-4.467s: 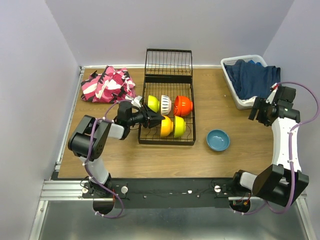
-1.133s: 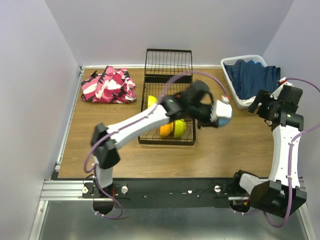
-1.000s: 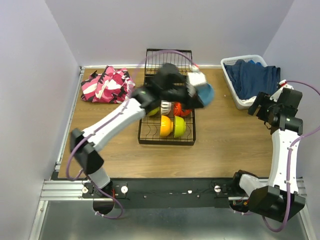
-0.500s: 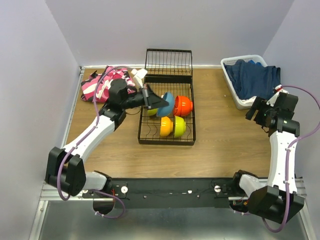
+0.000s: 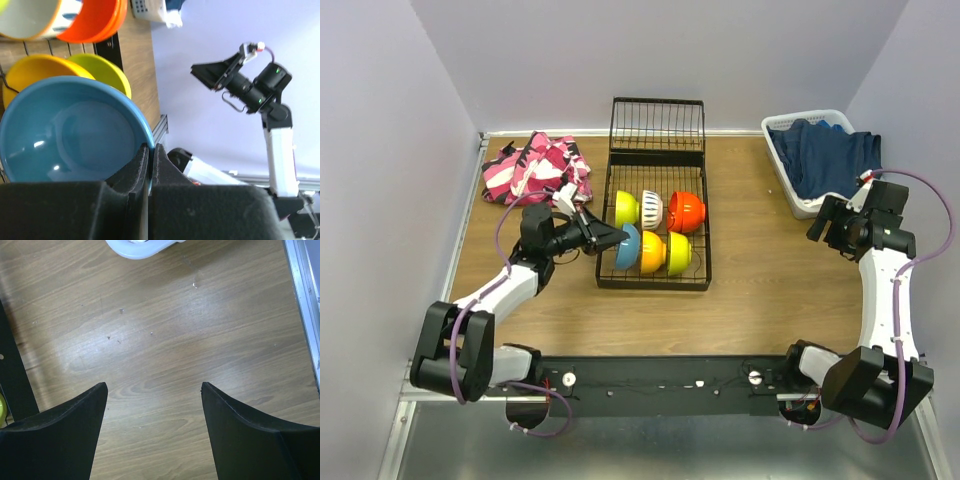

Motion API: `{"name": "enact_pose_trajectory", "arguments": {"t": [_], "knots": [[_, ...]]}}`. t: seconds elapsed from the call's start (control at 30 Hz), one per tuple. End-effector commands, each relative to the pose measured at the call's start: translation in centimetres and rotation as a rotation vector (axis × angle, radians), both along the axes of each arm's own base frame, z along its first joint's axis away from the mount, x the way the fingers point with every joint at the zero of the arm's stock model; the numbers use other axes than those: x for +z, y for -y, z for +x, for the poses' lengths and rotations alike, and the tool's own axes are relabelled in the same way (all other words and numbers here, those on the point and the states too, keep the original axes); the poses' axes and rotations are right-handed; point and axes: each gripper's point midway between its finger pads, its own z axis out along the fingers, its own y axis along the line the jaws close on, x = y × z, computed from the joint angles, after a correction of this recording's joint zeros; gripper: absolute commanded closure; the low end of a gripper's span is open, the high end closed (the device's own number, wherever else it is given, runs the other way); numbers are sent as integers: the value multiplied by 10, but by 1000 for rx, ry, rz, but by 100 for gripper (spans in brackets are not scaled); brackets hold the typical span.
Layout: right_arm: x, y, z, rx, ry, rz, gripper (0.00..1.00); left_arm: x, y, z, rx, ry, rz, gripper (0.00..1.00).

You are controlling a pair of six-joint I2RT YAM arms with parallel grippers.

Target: Load the bowls into the dish rack

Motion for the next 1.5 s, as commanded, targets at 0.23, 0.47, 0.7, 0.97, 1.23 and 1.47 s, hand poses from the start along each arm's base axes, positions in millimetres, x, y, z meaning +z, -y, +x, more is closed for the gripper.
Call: {"name": "enact_pose_trajectory", "arguments": {"t": [0.23, 0.47, 0.7, 0.97, 1.23, 1.47], "knots": [[2, 2, -3, 4, 0, -14, 16, -24, -6, 28, 59, -91, -43, 100], [2, 5, -3, -3, 3, -17, 16, -40, -2, 37, 50, -144, -53, 100], [0, 8, -3, -13, -2, -13, 16, -56, -2, 42, 60, -193, -39, 100], [1, 10, -4, -22, 1, -13, 16, -43, 2, 41, 43, -167, -67, 100], [-1, 9, -4, -17, -6, -5, 16, -11, 17, 19, -38, -44, -130, 100], [-1, 8, -3, -16, -5, 2, 16, -35, 15, 11, -19, -93, -72, 100]]}}
